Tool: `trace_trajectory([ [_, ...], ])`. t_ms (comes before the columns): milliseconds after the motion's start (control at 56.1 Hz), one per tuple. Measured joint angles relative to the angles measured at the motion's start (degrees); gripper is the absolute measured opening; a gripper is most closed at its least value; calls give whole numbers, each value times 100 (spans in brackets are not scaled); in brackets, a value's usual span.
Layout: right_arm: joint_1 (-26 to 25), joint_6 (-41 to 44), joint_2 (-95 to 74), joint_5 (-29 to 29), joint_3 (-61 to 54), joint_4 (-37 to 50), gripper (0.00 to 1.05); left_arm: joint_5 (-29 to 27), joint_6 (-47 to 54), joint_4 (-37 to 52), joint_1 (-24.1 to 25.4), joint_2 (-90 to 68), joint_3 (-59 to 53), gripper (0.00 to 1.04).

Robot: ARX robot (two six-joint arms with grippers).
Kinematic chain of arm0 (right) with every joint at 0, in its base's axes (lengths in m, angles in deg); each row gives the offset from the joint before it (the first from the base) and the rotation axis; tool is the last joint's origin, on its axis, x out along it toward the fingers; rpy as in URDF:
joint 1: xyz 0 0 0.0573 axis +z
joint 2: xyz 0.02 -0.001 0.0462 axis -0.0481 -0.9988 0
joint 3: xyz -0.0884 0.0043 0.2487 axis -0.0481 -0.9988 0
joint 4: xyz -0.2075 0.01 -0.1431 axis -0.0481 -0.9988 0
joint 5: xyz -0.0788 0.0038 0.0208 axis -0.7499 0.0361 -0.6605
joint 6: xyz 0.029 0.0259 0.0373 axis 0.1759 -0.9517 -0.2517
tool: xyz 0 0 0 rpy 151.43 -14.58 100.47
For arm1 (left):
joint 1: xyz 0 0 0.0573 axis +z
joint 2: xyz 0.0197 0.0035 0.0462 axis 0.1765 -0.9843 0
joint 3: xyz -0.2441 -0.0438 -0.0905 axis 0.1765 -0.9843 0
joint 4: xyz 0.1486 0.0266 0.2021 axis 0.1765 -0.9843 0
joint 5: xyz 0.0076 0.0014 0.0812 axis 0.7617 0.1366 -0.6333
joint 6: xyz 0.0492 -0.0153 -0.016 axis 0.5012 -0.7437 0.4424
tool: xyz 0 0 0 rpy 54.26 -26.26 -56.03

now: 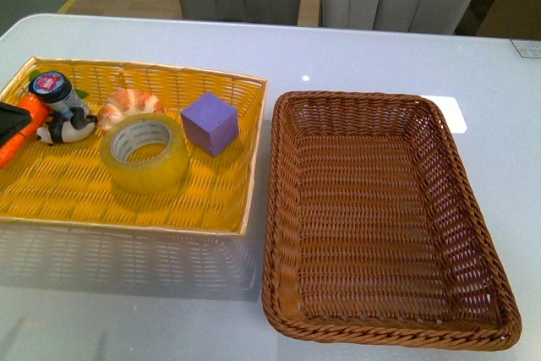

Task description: Move tape to another basket

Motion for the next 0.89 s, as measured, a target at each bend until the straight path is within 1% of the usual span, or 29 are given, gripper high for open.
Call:
trace_trajectory([
  [196, 0, 0, 0, 0, 0, 0, 96, -9, -7, 48, -188, -1010, 708, 96],
  [285, 0, 0, 0, 0, 0, 0, 96, -122, 7, -11, -282, -1228, 940, 96],
  [714, 0, 0, 0, 0, 0, 0, 96, -149, 17, -26, -317, -1259, 970, 96],
  [785, 0, 0, 0, 0, 0, 0, 96, 120, -125, 304, -319, -1331, 966, 96],
  [892, 0, 0, 0, 0, 0, 0, 96, 105, -179, 321, -393, -1447, 1169, 96],
])
